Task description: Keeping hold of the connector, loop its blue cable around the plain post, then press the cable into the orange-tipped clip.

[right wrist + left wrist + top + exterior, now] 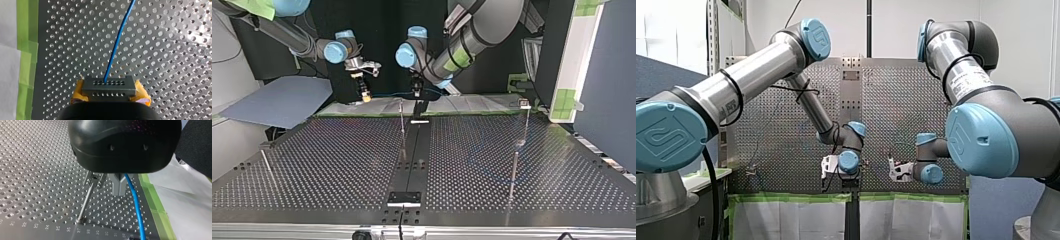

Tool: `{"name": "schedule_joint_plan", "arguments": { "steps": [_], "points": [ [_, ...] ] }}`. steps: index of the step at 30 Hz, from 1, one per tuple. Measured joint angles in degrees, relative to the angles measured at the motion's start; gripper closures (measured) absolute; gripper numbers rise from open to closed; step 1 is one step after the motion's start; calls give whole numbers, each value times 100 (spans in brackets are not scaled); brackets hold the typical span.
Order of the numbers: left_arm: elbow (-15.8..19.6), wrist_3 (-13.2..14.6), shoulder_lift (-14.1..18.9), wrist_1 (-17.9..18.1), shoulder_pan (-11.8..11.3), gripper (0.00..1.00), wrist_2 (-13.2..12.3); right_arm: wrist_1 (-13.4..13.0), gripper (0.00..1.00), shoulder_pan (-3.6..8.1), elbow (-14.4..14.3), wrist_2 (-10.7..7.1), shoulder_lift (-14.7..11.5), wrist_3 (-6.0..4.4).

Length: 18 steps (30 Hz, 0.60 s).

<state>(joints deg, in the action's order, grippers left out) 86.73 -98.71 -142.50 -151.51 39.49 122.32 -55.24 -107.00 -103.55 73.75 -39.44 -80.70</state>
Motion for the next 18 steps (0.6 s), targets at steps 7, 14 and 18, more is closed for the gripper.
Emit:
{"name": "schedule_joint_plan", "arguments": {
  "steps": [7, 14, 18],
  "points": [
    [-15, 135, 0, -8, -70, 100, -92, 33, 100, 31, 64, -41, -1, -24],
    [-84, 219, -8, -70, -107, 100, -203, 74, 100, 45, 95, -44, 0, -31],
    [-169, 228, -56, -169, -113, 100, -339, 98, 100, 60, 111, -44, -1, -33]
  ]
}}
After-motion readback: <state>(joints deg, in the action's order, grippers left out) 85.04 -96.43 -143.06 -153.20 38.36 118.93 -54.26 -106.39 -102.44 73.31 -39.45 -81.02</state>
